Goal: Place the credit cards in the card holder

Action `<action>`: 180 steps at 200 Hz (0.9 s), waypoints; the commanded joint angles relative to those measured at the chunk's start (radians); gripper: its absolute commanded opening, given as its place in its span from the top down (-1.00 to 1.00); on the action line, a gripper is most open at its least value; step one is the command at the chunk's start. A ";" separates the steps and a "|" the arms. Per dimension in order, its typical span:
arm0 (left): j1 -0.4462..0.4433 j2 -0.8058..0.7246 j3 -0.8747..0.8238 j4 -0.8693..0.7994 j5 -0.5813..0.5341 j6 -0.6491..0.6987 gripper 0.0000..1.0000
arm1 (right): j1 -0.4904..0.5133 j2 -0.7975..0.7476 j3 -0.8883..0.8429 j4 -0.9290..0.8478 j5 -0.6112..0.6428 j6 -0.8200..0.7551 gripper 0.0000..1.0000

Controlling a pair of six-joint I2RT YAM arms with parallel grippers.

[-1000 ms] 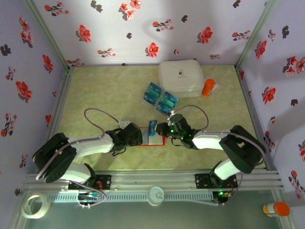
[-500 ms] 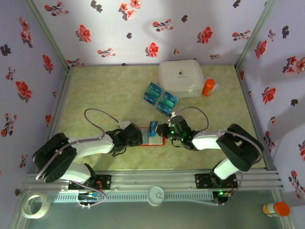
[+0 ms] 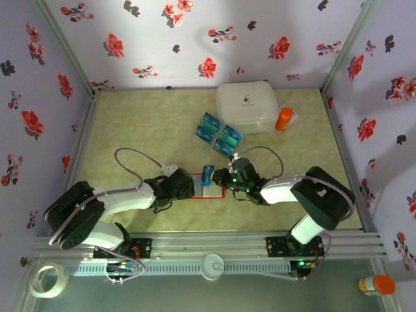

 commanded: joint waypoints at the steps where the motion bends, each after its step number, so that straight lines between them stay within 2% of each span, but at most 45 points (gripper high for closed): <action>1: -0.005 0.015 -0.047 -0.083 0.017 -0.039 -0.99 | 0.008 0.018 -0.016 0.046 -0.016 0.018 1.00; 180: -0.005 0.021 -0.047 -0.079 0.018 -0.040 -0.99 | 0.025 0.049 -0.081 0.075 -0.062 0.023 1.00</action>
